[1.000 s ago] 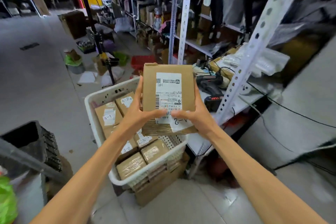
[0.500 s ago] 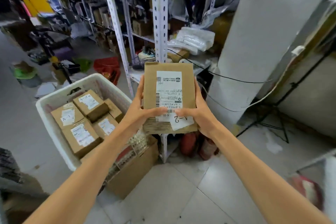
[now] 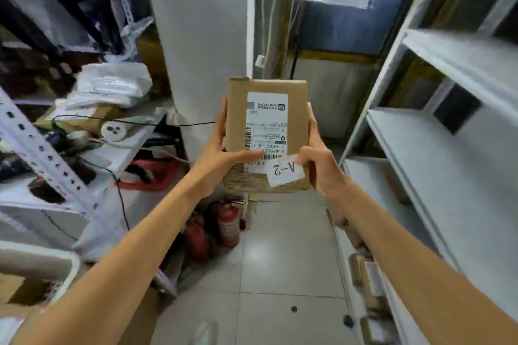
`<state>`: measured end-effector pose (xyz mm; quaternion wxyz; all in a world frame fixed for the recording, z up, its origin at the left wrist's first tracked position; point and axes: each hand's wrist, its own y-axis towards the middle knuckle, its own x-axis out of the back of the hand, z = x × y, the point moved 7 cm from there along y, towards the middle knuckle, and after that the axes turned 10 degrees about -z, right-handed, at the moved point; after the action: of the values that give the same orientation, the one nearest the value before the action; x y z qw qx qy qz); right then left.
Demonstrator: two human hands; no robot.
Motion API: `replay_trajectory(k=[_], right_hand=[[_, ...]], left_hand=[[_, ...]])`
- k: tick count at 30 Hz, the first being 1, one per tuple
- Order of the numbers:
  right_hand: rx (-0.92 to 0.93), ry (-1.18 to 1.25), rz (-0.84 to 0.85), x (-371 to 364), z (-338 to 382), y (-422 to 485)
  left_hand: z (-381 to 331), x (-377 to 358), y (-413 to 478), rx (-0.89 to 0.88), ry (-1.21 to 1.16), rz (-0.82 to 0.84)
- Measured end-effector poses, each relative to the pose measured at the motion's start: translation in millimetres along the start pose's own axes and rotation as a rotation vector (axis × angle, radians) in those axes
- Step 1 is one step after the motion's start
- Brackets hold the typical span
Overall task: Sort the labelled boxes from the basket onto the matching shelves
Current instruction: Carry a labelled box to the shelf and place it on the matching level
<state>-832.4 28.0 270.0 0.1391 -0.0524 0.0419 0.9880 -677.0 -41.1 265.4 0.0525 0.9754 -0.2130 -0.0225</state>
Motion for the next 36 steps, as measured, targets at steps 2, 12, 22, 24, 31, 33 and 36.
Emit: replay_trajectory(k=[2, 12, 22, 24, 31, 33, 36], right_hand=[[0.024, -0.026, -0.130, 31, 12, -5], [0.183, -0.173, -0.707, 129, 81, -88], [0.172, -0.280, -1.249, 156, 80, -212], [0.150, -0.306, -1.331, 156, 68, -233], [-0.026, -0.279, -1.465, 183, 10, -286], [-0.035, -0.256, -1.505, 195, 0, -298], [-0.076, -0.237, -1.552, 222, -12, -313]], left_hand=[[-5, -35, 22, -0.007, -0.007, 0.121], [-45, -199, 47, -0.068, -0.166, 0.710], [-35, -296, -22, -0.024, -0.243, 1.136], [-19, -306, -37, 0.007, -0.229, 1.204], [48, -346, -83, 0.125, -0.078, 1.349], [60, -365, -91, 0.152, -0.034, 1.383], [70, -397, -99, 0.177, 0.011, 1.410]])
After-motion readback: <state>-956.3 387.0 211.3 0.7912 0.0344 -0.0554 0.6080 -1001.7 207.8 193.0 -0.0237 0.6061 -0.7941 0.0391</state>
